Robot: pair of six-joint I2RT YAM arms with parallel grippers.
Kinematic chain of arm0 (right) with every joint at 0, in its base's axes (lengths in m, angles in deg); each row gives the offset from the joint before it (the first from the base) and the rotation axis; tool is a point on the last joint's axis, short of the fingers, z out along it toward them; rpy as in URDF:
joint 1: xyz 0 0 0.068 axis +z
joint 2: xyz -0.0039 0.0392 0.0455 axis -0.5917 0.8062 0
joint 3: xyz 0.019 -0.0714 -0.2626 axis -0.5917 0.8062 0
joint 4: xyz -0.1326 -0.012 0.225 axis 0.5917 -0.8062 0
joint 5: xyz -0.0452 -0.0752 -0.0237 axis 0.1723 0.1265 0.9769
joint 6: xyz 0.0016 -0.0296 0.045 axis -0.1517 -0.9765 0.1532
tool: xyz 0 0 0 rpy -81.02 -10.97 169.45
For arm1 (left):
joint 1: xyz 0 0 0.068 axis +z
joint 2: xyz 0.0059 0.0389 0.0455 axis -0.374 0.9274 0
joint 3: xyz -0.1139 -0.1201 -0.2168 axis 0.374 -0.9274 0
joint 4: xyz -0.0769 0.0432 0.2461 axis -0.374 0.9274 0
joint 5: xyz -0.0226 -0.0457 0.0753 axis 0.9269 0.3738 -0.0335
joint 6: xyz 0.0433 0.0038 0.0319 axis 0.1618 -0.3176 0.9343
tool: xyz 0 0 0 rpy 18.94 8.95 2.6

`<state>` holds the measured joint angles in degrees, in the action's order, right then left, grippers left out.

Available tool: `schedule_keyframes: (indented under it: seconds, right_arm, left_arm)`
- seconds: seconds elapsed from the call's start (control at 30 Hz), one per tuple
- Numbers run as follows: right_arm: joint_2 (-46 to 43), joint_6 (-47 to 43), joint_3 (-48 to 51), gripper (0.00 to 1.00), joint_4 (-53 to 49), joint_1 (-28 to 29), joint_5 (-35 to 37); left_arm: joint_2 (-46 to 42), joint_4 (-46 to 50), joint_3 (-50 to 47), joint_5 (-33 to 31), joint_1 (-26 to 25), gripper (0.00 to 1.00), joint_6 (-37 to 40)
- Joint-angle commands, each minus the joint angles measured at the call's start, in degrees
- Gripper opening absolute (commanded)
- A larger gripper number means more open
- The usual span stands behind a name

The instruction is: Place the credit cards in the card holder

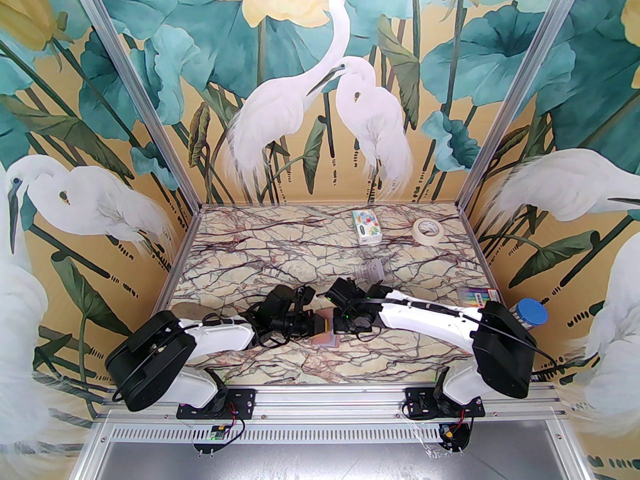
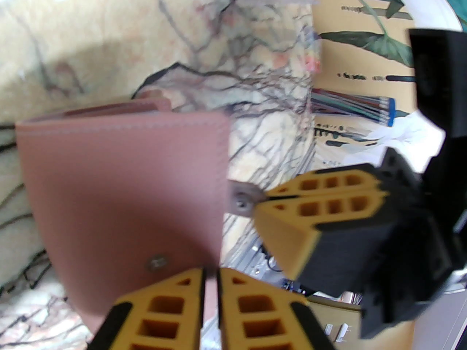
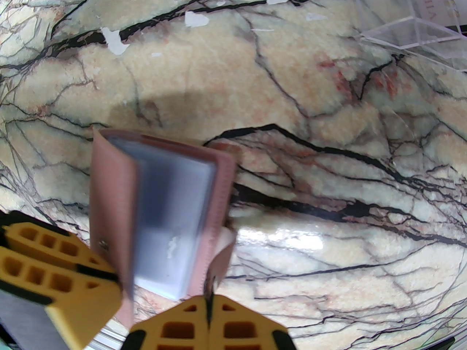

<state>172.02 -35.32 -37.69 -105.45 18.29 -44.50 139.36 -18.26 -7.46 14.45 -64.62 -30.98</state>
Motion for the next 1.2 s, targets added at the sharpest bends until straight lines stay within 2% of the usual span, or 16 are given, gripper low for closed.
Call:
schedule_keyframes:
  seconds: [0.0, 0.23, 0.43, 0.77, 1.17]
  right_arm:
    - [-1.7, 0.3, 0.9, 0.00, -0.1, -0.4, -0.2]
    - [-2.4, 0.3, 1.3, 0.00, -0.1, -0.9, 0.0]
    - [-2.4, 0.2, 1.1, 0.00, 0.0, -1.0, 0.0]
    - [-2.3, 0.2, 1.3, 0.00, 0.7, -1.3, -0.5]
    - [-0.1, -0.8, 1.9, 0.00, 6.6, -1.6, -5.5]
  left_arm:
    - [1.8, -0.1, 1.7, -1.4, -1.0, 0.20, 0.3]
    - [3.0, 0.2, 2.5, -1.5, -1.6, 0.22, 0.5]
    - [3.8, 5.1, 4.3, -2.8, -1.6, 0.17, 2.2]
    - [5.6, 10.9, 6.6, -4.1, -1.8, 0.00, 4.6]
    - [6.9, 12.4, 7.1, -5.6, -2.3, 0.00, 5.1]
